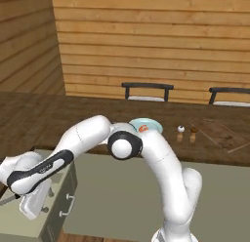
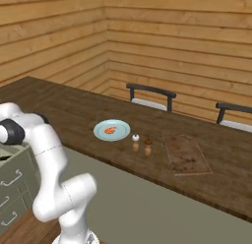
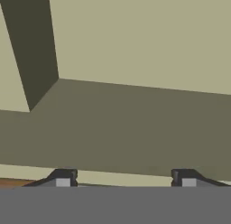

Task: Pick up the knife from the drawer and place it on the cutting board. Then place the meat from the plate to the cutting board.

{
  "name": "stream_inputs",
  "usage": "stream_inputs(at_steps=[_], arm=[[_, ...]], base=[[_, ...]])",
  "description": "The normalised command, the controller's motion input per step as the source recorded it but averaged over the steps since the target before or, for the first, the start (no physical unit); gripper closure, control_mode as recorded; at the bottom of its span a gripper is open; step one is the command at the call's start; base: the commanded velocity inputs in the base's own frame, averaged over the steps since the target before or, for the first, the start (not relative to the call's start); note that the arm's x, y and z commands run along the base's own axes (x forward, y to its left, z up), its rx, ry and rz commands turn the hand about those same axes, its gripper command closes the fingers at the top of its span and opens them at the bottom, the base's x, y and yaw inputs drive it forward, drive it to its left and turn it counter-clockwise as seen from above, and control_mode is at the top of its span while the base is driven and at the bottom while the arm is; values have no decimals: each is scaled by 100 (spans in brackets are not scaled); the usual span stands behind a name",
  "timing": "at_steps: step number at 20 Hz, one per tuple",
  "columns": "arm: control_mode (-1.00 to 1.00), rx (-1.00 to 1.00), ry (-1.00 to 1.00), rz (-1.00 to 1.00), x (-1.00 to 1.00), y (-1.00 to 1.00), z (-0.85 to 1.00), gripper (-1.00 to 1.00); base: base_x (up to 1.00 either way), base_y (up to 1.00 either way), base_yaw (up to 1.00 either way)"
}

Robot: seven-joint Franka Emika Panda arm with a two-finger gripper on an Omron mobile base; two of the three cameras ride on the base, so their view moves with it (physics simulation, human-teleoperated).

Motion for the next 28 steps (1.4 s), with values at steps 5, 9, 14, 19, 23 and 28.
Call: stream_inputs(at_steps=[5, 9, 14, 19, 23, 28], arm=[[-100, 10, 0, 0, -76, -76, -3, -100], [-100, 14, 0, 0, -60, -77, 11, -100], [-100, 14, 0, 0, -25, -84, 14, -100], [-100, 23, 0, 5, 35, -2, 84, -100], [-100, 22, 0, 8, 78, 72, 67, -100], [-100, 2, 0, 0, 65, 99, 0, -100]], base=[[0, 0, 0], [0, 0, 0], [0, 0, 0], [0, 0, 0], [0, 0, 0], [0, 0, 0]])
